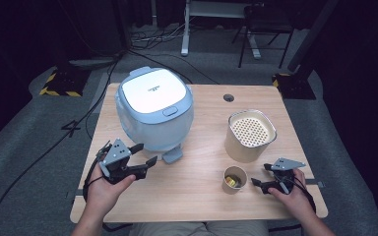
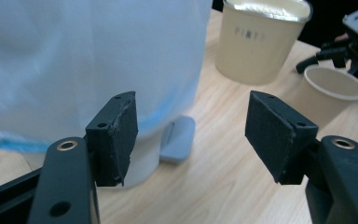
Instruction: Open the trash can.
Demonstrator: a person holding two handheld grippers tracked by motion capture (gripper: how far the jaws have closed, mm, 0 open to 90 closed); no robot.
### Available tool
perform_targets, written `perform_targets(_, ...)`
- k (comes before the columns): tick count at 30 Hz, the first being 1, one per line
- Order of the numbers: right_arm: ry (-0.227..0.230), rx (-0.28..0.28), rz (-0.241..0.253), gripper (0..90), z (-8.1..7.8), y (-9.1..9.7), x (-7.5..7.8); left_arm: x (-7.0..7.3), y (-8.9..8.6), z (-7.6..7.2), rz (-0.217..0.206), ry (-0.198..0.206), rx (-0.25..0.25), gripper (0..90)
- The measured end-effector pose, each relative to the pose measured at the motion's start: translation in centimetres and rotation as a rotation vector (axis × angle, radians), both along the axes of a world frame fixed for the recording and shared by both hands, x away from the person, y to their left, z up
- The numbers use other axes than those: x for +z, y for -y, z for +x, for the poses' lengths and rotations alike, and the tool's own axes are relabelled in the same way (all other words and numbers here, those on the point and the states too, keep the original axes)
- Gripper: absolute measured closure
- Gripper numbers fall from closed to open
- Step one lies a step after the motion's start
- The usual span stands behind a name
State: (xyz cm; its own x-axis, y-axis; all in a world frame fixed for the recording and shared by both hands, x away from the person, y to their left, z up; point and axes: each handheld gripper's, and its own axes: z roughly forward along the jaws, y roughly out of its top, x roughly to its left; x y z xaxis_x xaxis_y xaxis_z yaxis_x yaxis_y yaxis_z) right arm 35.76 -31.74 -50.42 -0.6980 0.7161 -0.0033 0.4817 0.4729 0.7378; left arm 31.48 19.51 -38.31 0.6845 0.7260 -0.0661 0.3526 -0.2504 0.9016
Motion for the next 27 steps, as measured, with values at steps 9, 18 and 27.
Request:
perform_targets(9, 0.000, 0.006, 0.001, 17.1, 0.1, 0.0, 0.0, 2.9, 0.3, 0.8, -0.011, 0.026, -0.078, 37.0)
perform_targets(18, 0.000, 0.006, 0.001, 17.0, 0.1, 0.0, 0.0, 5.8, 0.8, 1.6, -0.046, 0.054, -0.202, 44.2)
perform_targets(27, 0.000, 0.006, 0.002, 17.1, 0.1, 0.0, 0.0, 8.4, 0.8, 2.8, -0.114, 0.093, -0.312, 54.1)
